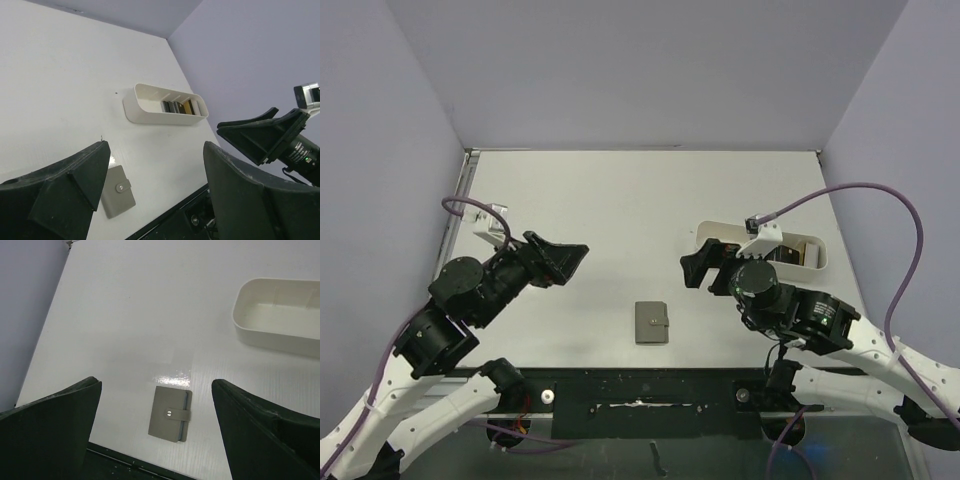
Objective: Put the credit cards into the card holder
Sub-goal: Reset both arms
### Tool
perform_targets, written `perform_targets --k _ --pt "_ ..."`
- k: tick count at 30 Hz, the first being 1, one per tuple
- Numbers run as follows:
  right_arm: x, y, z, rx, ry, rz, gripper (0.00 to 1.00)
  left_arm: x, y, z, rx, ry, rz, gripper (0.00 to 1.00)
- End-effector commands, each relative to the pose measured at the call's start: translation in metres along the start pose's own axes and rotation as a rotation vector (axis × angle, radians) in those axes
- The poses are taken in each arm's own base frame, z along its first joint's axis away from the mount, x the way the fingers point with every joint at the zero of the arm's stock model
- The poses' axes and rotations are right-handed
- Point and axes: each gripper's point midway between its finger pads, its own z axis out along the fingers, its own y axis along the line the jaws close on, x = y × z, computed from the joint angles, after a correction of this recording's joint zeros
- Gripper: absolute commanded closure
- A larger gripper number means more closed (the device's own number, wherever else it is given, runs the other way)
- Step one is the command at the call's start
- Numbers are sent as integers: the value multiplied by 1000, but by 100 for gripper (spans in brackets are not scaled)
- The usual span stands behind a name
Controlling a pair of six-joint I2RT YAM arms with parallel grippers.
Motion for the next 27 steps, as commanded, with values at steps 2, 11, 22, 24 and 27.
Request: perform_targets --k 2,11,22,24,27 --pt "1 -32 -1 125 -48 26 3 29 22 8 -30 56 23 26" --pt "13 -58 -8 139 -99 136 2 63 41 19 -52 125 3 26" --pt "12 -62 -10 157 -100 140 2 72 44 24 -59 149 -22 26" --pt "12 -62 -9 163 -100 136 3 72 46 24 -68 147 -21 25" --pt "12 -62 -8 169 -100 125 3 69 46 23 -71 134 -17 25"
